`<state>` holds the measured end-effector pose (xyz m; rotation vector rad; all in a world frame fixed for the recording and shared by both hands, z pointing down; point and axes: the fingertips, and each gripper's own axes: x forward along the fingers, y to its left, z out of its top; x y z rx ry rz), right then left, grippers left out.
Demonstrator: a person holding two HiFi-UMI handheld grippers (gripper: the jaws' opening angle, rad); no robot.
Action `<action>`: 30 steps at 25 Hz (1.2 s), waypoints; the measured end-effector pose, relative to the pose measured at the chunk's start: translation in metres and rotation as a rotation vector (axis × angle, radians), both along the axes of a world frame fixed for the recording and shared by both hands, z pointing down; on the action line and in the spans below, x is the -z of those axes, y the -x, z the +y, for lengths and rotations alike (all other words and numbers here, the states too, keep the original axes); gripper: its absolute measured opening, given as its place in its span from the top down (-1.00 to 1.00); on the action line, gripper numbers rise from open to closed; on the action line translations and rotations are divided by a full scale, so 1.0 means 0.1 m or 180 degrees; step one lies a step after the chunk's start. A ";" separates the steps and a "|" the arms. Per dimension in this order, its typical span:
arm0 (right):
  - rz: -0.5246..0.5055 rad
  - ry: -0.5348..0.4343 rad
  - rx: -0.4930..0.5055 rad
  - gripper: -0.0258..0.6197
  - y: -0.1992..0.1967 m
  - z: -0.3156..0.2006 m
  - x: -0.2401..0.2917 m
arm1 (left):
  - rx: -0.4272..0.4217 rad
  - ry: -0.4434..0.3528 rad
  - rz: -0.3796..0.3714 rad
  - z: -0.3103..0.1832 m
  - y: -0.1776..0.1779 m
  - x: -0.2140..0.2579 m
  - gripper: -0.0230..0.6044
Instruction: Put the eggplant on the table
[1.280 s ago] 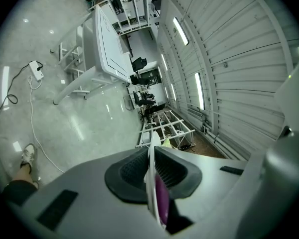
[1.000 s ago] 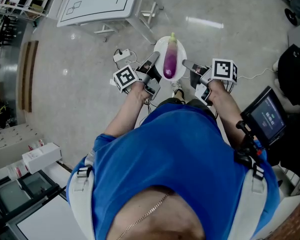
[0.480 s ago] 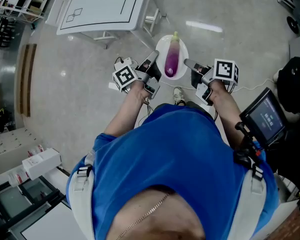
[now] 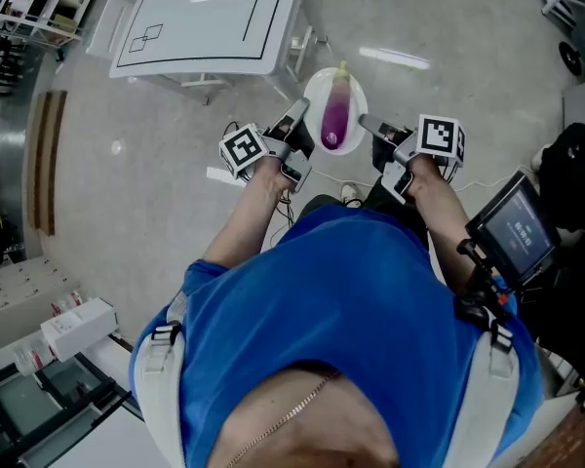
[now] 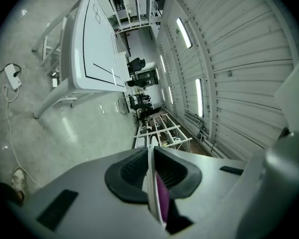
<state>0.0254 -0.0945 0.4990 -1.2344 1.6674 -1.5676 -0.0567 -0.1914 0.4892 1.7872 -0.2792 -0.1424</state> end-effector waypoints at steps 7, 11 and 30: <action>-0.0042 0.0055 -0.0850 0.87 1.45 1.30 -0.39 | -0.0909 -0.0023 -0.0056 1.11 1.16 -0.40 0.78; -0.0060 0.0057 -0.0726 0.87 1.36 1.12 -0.36 | -0.0784 -0.0024 -0.0085 0.96 1.11 -0.38 0.78; -0.0020 0.0037 0.0123 0.87 0.09 0.58 -0.09 | 0.0113 -0.0044 -0.0088 0.60 0.15 -0.10 0.78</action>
